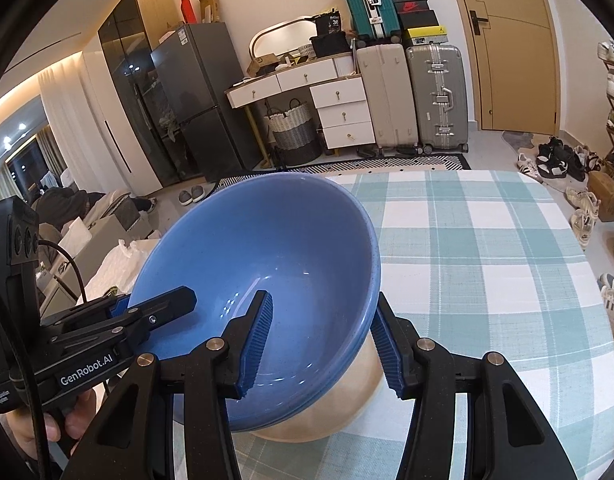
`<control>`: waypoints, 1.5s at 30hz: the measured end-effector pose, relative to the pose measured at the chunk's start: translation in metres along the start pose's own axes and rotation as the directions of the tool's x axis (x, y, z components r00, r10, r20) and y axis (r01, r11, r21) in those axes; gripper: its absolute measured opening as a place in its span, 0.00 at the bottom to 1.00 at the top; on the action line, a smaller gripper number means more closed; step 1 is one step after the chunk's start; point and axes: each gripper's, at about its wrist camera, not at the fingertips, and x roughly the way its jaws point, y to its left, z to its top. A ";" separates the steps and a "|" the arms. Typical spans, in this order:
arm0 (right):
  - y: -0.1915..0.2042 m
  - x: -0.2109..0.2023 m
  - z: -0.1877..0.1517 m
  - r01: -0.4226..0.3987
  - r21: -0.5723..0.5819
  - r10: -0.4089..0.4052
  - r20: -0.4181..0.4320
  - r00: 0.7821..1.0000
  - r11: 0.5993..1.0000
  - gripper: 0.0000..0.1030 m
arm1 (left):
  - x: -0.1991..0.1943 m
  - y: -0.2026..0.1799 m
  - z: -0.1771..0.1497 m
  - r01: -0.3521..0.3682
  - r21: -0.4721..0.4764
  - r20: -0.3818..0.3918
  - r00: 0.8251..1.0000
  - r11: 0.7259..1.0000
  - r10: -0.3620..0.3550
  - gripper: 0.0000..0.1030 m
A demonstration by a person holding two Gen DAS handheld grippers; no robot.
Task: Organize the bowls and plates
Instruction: 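Lift and carry the nested bowls with both tools over the cream plate stack, then lower the nested bowls onto the cream plates and open both tools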
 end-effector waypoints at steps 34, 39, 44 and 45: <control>-0.014 0.067 -0.005 0.016 0.009 -0.015 -0.094 0.995 1.000 0.50 | 0.113 0.033 0.000 -0.032 -0.029 -0.103 0.994 0.999 0.029 0.26; -0.013 0.071 -0.004 0.014 -0.010 -0.015 -0.087 0.996 1.000 0.50 | 0.116 0.035 -0.003 -0.034 -0.032 -0.107 0.994 0.999 0.031 0.26; -0.012 0.071 -0.005 0.012 -0.024 -0.014 -0.088 0.996 1.000 0.50 | 0.119 0.038 -0.004 -0.024 -0.036 -0.109 0.994 0.999 0.020 0.28; -0.012 0.071 -0.005 0.013 -0.027 -0.016 -0.088 0.996 1.000 0.50 | 0.119 0.038 -0.004 -0.025 -0.033 -0.107 0.994 0.999 0.021 0.28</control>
